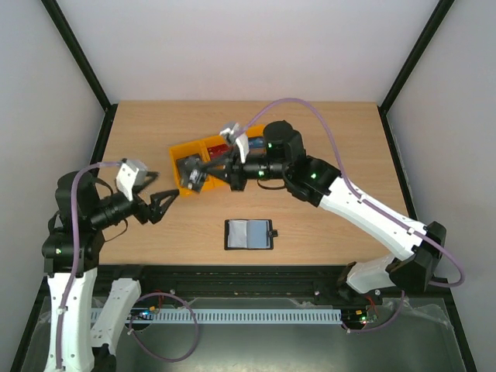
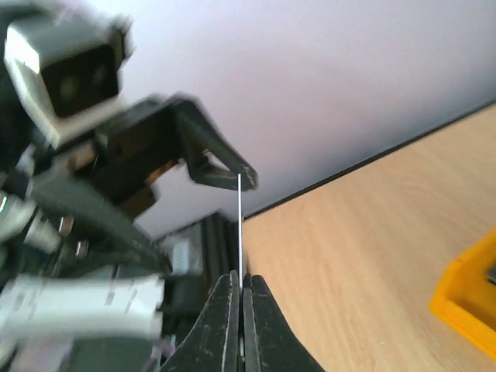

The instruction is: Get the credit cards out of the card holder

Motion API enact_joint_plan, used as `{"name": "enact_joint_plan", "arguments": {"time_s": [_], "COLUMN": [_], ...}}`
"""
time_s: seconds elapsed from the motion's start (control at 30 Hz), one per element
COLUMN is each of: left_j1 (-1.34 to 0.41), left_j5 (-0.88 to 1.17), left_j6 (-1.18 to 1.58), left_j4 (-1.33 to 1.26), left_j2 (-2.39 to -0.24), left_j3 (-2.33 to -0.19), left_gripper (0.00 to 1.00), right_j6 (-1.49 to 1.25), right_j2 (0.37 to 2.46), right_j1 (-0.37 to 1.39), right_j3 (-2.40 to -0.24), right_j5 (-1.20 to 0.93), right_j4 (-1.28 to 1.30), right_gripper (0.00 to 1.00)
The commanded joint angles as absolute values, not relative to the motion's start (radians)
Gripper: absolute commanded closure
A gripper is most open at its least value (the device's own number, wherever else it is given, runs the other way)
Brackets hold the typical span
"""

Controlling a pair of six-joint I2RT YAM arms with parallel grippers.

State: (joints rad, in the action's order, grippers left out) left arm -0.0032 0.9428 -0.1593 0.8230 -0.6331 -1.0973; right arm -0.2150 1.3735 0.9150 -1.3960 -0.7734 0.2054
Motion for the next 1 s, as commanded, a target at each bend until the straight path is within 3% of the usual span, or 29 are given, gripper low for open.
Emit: {"name": "enact_joint_plan", "arguments": {"time_s": [0.0,0.17,0.27,0.47,0.73,0.97], "left_j1": [0.058,0.082,0.122,0.237,0.183,0.161], "left_j5": [0.29,-0.157,-0.28,-0.245,-0.23,-0.283], "left_j6": [0.027,0.095,0.265,0.463,0.403,0.414], "left_j4": [0.642,0.47,0.416,0.302,0.175,0.166], "left_j2": [-0.575,-0.501,-0.462,-0.365,-0.276,-0.084], "left_j3": [-0.98,-0.791,-0.712,-0.552,-0.392,-0.337], "left_gripper": [0.0,0.01,0.01,0.01,0.0,0.0], "right_j6": [-0.609,-0.977,-1.077,-1.134,-1.142,-1.133], "right_j2": [1.448,1.648,1.772,2.01,2.188,2.345], "right_j1": [0.822,0.824,0.857,0.898,0.902,0.904], "right_j3": [-1.411,-1.409,-1.415,-1.513,-1.577,-1.798], "right_j5": [-0.459,-0.188,-0.051,0.113,0.175,0.148], "right_j4": [0.042,-0.165,-0.297,-0.319,-0.312,-0.155], "right_gripper": [0.98,0.98,0.98,0.98,0.99,0.98]}}
